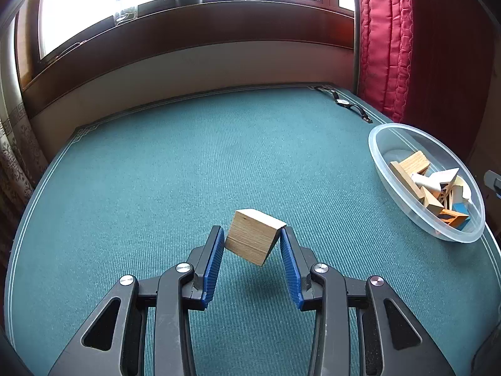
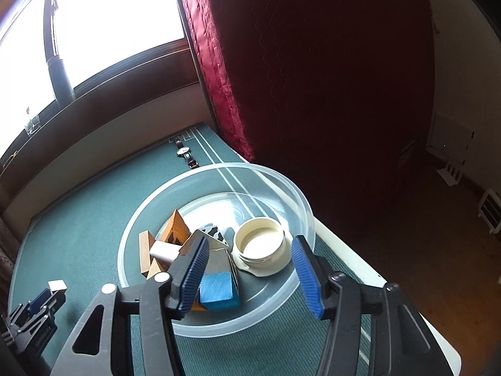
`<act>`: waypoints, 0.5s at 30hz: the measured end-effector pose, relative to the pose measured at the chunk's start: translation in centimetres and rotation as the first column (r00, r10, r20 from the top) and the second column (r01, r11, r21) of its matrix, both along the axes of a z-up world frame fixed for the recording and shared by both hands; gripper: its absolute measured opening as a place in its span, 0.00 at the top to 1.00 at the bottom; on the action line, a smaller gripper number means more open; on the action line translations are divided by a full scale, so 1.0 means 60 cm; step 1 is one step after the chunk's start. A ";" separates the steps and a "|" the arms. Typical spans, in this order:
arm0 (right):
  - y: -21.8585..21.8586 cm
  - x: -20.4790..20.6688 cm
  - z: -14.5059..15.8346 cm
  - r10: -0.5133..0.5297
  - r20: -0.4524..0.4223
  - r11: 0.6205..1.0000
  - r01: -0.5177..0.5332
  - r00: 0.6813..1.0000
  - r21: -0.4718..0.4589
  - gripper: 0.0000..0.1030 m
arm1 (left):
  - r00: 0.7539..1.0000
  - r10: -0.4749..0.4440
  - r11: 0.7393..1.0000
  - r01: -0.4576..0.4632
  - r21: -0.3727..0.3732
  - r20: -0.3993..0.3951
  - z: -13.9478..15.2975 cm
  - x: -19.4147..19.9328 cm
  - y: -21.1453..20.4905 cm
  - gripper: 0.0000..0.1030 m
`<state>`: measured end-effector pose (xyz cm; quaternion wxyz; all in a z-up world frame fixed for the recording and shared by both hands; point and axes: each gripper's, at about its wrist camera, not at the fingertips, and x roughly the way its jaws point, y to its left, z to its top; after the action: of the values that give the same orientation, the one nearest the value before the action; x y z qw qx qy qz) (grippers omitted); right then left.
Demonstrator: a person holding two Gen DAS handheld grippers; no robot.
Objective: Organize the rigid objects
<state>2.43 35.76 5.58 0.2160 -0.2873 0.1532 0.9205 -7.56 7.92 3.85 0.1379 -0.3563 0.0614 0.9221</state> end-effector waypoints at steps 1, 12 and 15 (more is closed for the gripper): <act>-0.003 0.006 0.001 -0.002 -0.004 1.000 0.002 1.000 0.017 0.40 | 1.000 -0.003 1.000 0.003 0.007 0.006 0.000 0.000 -0.002 0.63; 0.003 0.058 -0.003 0.013 -0.026 0.997 -0.011 1.000 0.078 0.19 | 0.998 -0.020 1.000 0.019 0.025 0.063 0.001 0.004 0.029 0.63; 0.009 0.066 -0.012 0.015 -0.020 0.998 -0.014 1.000 0.061 0.18 | 0.998 -0.043 0.999 0.043 0.013 0.055 0.008 0.011 0.057 0.63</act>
<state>6.38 36.29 4.88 0.2167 -0.2724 0.1250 0.9291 -6.91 11.35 4.34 0.1613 -0.3794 0.0600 0.9091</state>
